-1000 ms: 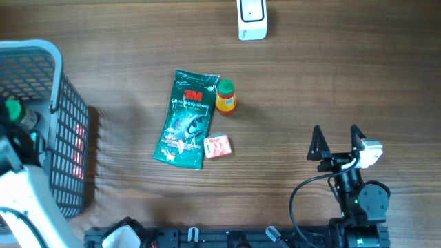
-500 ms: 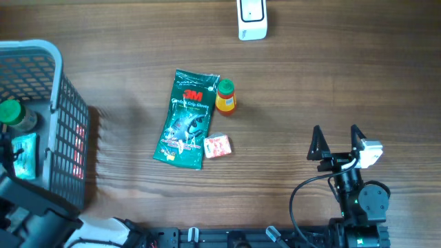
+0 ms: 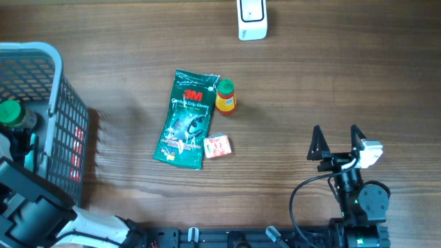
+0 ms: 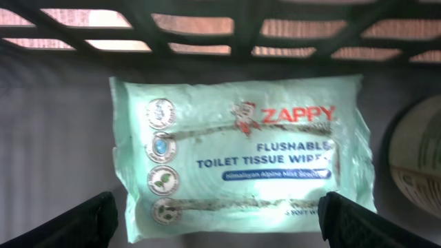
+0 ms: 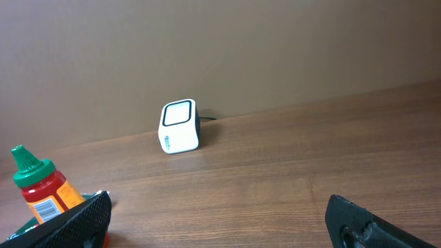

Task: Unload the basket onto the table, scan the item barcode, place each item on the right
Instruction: 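Grasp the mint-green Zappy wipes pack in the basket with left gripper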

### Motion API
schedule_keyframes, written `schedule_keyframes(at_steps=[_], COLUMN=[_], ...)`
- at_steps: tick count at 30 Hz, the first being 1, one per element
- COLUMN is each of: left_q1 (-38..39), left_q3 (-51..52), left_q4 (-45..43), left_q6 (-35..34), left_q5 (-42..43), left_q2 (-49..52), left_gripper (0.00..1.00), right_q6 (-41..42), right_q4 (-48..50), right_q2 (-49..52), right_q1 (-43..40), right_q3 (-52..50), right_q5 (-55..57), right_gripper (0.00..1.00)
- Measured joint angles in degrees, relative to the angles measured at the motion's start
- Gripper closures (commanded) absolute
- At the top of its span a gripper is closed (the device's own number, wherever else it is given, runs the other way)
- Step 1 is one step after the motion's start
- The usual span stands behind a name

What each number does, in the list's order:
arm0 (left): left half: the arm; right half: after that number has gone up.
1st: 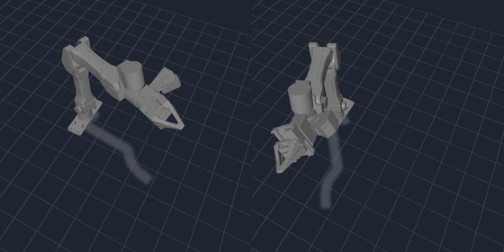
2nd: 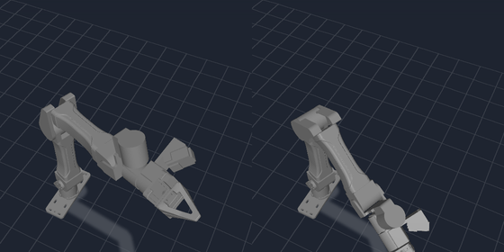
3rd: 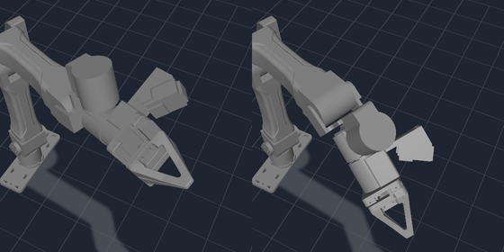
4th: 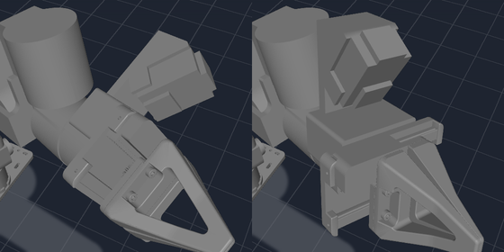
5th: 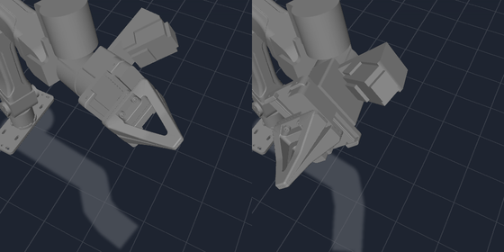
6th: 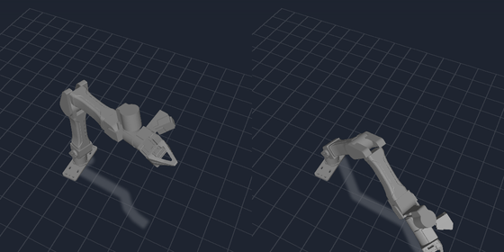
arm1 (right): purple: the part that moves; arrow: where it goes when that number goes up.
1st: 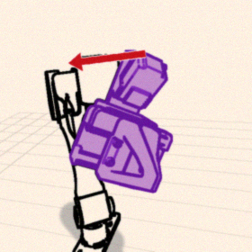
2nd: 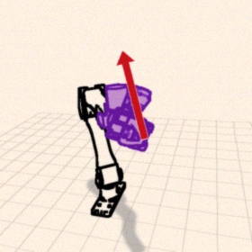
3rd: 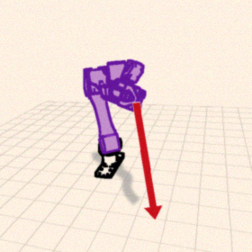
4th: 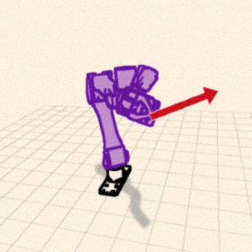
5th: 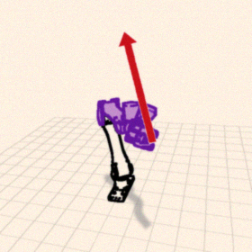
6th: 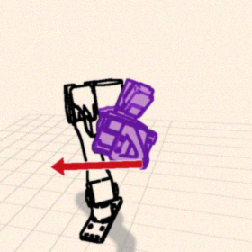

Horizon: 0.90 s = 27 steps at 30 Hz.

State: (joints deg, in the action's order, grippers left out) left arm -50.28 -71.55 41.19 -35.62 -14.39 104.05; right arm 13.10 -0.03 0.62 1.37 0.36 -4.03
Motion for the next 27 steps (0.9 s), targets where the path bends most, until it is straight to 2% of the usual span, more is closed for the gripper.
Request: schedule_keyframes(at_steps=[4,11,12,14,15,22,24,27], left_q1=[0.0,0.04,0.04,0.04,0.04,1.86,3.69,7.19], left_q3=[4.0,10.45,10.82,12.0,12.57,14.69,16.57,18.43], left_q4=[-4.26,-12.28,-12.61,-13.35,-13.44,-12.79,-11.04,-9.77], left_q6=[0.72,0.87,0.87,1.09,0.68,0.42,0.42,0.42], left_q5=[0.2,1.01,1.03,0.9,0.79,-0.76,0.0,2.29], left_q2=[-0.13,-2.67,-2.84,-3.43,-3.72,-6.36,-9.18,-19.96], left_gripper=[0.05,0.3,0.38,0.69,0.96,0.96,0.96,0.96], right_q6=[0.0,0.0,0.0,0.0,0.0,0.0,0.0,0.0], right_q4=[0.0,0.0,0.0,0.0,0.0,0.0,0.0,0.0], right_q2=[0.0,0.0,0.0,0.0,0.0,0.0,0.0,0.0], right_q1=[0.0,0.0,0.0,0.0,0.0,0.0,0.0,0.0], right_q3=[0.0,0.0,0.0,0.0,0.0,0.0,0.0,0.0], right_q5=[0.0,0.0,0.0,0.0,0.0,0.0,0.0,0.0], right_gripper=[0.0,0.0,0.0,0.0,0.0,0.0,0.0,0.0])
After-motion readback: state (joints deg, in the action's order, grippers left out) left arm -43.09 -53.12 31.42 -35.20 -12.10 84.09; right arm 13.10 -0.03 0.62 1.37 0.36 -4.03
